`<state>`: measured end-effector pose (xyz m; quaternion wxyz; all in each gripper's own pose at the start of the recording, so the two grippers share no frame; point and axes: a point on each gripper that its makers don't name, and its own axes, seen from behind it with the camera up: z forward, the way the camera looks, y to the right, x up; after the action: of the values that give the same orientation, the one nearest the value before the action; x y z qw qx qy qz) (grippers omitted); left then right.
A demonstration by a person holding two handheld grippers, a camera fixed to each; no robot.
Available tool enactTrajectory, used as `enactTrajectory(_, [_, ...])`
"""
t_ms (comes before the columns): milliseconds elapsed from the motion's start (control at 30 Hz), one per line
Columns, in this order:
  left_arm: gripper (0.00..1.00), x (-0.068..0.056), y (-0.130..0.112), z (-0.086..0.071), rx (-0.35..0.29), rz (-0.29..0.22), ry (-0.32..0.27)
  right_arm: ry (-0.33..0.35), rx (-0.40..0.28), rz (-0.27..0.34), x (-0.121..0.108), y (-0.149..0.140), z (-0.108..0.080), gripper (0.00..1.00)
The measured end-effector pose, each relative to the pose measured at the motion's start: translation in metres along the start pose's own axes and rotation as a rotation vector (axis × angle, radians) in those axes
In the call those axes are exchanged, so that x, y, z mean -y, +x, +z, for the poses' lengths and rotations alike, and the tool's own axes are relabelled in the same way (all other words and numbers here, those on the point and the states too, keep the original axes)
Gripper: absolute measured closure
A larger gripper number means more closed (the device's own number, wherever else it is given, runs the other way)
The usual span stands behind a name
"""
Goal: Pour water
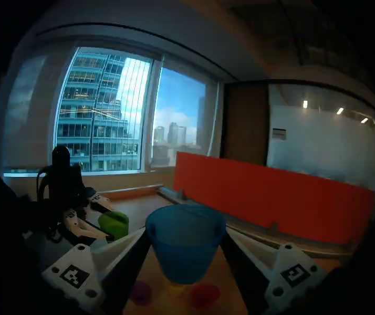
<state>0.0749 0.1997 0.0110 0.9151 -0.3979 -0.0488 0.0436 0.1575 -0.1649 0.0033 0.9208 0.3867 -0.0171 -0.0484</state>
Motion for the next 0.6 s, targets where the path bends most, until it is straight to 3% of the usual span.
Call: enactTrajectory(600, [0.14,0.003,-0.029,-0.001,0.093,0.025,-0.015,0.061,0.117,0.03,0.01,-0.059,-0.003,0.09])
